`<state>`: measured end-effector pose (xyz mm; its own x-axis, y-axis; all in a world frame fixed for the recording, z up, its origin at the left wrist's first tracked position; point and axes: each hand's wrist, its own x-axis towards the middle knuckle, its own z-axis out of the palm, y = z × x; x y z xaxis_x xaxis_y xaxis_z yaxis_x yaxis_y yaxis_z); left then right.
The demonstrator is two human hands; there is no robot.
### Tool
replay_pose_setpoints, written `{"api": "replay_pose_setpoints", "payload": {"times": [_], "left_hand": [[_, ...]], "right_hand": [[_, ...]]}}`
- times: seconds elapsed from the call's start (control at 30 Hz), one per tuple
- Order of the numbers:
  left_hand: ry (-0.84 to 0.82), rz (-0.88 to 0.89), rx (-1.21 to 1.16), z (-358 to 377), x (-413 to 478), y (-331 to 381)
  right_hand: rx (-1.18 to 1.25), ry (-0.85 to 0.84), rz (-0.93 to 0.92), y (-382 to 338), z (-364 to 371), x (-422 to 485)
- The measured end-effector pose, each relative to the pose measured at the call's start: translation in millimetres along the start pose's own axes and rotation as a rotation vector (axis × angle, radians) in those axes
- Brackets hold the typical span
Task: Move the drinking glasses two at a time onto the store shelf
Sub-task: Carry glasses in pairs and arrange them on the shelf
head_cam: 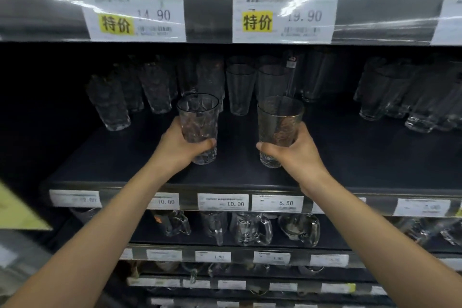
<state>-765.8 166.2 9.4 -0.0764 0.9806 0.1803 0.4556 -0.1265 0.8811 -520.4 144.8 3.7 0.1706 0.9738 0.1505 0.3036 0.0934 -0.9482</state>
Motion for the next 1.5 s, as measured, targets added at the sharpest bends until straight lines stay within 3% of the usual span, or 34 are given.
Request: {"api": "replay_pose_setpoints", "payload": {"times": [0.57, 1.5], "left_hand": [[0.005, 0.033, -0.147, -14, 68, -36], [-0.018, 0.08, -0.011, 12, 79, -37]], "right_hand": [[-0.06, 0.015, -0.038, -6, 56, 44], [-0.071, 0.06, -0.051, 1, 76, 76]]}}
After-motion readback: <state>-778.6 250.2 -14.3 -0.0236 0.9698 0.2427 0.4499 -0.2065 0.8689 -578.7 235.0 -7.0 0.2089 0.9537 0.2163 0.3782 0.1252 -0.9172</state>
